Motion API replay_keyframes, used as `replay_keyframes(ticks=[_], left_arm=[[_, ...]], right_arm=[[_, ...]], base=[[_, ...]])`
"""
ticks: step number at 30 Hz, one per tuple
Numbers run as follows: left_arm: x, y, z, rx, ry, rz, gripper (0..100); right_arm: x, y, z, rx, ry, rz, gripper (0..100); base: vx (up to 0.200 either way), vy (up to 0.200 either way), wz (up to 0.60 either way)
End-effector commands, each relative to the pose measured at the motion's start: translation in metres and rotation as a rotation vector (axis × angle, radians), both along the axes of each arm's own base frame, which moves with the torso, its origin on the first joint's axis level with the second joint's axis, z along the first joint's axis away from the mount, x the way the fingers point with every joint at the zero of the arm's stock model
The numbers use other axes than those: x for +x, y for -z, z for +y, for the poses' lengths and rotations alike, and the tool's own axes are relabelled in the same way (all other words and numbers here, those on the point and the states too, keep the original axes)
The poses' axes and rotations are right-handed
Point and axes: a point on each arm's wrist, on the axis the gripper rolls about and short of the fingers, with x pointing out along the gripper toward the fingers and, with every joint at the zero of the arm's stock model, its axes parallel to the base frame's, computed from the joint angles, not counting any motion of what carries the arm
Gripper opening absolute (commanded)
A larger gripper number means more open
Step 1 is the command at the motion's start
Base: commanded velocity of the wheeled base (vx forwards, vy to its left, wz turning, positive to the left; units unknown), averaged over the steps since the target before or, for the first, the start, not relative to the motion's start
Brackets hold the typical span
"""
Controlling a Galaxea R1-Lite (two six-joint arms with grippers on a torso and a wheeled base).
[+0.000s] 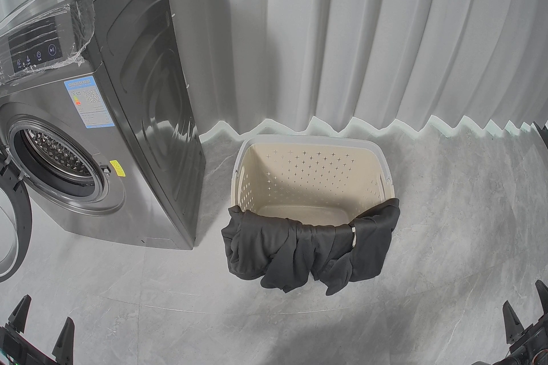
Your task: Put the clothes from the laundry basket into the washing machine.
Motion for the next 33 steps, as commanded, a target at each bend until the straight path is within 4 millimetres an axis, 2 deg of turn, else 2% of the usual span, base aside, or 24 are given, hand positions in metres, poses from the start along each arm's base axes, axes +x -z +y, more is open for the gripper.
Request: replay_keyframes(ticks=[1, 18, 24, 28, 31, 32, 33], left_arm=[[0.000, 0.005, 0.000, -0.001, 0.000, 0.000, 100], [0.000, 0.005, 0.000, 0.001, 0.000, 0.002, 100], [0.000, 0.005, 0.000, -0.001, 0.000, 0.000, 100], [0.000, 0.005, 0.000, -0.001, 0.000, 0.000, 100], [0.000, 0.005, 0.000, -0.001, 0.000, 0.000, 100], [0.000, 0.005, 0.000, 0.001, 0.000, 0.000, 100], [0.000, 0.005, 0.000, 0.001, 0.000, 0.000, 100]], right_arm=[[-0.001, 0.001, 0.000, 0.004, 0.000, -0.012, 100], [0.000, 0.002, 0.000, 0.006, 0.013, -0.034, 100], [0.000, 0.001, 0.000, 0.008, 0.016, -0.035, 100], [0.000, 0.001, 0.000, 0.011, 0.017, -0.042, 100], [-0.009, -0.030, 0.000, 0.018, 0.019, -0.172, 100], [-0.018, -0.053, 0.000, 0.027, 0.015, -0.236, 100], [-0.020, -0.061, 0.000, 0.027, 0.009, -0.233, 100]], base=[[0.000, 0.000, 0.00], [0.000, 0.000, 0.00], [0.000, -0.200, 0.00], [0.000, 0.000, 0.00], [0.000, 0.000, 0.00], [0.000, 0.000, 0.00], [0.000, 0.000, 0.00]])
